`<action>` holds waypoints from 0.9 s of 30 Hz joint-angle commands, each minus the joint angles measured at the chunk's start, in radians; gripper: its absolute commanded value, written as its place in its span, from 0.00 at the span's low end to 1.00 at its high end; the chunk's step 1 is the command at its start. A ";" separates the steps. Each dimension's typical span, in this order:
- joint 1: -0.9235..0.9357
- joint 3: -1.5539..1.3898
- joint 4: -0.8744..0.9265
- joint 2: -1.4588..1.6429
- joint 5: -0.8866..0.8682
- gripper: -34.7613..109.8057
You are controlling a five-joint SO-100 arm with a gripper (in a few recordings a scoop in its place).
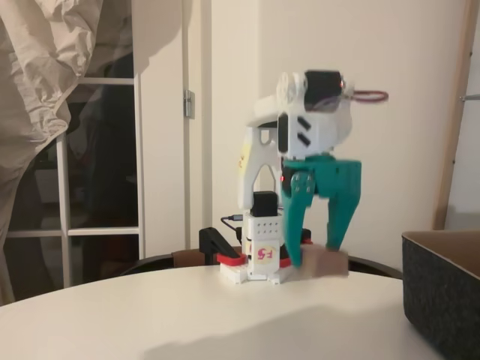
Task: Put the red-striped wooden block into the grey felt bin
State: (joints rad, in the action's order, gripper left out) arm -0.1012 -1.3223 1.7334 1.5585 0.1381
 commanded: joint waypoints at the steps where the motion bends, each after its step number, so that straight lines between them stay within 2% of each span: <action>1: 0.008 0.006 0.029 0.127 -0.017 0.28; 9: 0.006 0.012 0.012 0.238 -0.046 0.28; 27: -0.130 0.158 -0.080 0.250 0.132 0.28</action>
State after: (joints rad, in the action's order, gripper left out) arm -0.2010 -1.2026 1.6736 1.7595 0.2454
